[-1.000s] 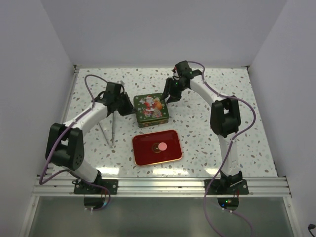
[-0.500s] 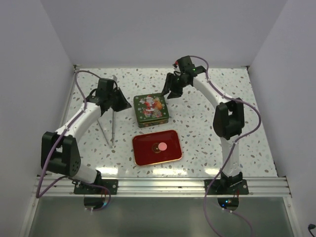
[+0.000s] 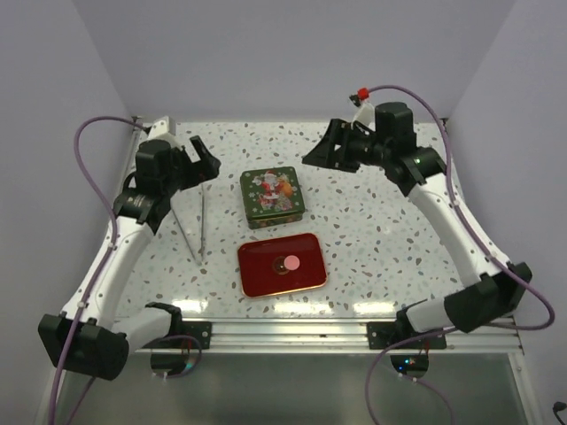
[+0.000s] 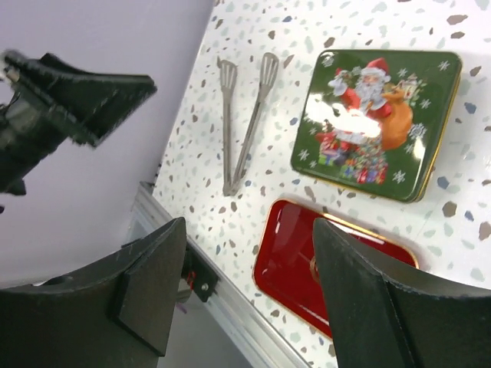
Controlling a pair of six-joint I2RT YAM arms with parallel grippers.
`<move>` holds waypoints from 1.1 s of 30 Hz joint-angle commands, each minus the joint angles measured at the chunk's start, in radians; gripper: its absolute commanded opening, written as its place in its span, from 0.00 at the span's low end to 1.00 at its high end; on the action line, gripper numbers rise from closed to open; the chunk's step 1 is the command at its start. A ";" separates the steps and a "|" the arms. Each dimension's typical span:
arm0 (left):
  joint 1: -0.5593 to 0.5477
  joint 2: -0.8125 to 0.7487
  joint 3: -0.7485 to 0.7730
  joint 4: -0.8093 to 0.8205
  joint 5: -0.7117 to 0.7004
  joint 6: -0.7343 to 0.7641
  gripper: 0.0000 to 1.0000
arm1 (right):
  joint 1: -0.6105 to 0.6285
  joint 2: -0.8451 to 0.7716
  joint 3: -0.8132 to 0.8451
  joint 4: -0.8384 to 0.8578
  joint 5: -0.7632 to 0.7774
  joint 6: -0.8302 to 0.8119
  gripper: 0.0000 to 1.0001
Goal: Pack the cookies
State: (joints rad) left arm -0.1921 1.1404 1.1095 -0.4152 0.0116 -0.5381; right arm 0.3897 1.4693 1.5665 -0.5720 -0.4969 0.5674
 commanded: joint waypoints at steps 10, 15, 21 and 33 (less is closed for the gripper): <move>0.006 -0.467 -0.526 0.295 -0.592 0.213 1.00 | -0.003 -0.349 -0.286 -0.029 0.127 -0.060 0.97; 0.006 -0.559 -0.740 0.465 -0.639 0.270 1.00 | -0.003 -0.440 -0.356 -0.035 0.222 -0.070 0.99; 0.008 -0.482 -0.882 0.698 -0.641 0.322 1.00 | -0.003 -0.483 -0.411 -0.029 0.207 -0.106 0.99; 0.075 -0.104 -1.030 1.262 -0.478 0.474 1.00 | 0.014 -0.483 -0.434 -0.040 0.103 -0.124 0.97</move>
State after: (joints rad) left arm -0.1394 0.9653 0.0616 0.5739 -0.5335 -0.1303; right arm 0.3927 0.9947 1.1366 -0.6212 -0.3573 0.4702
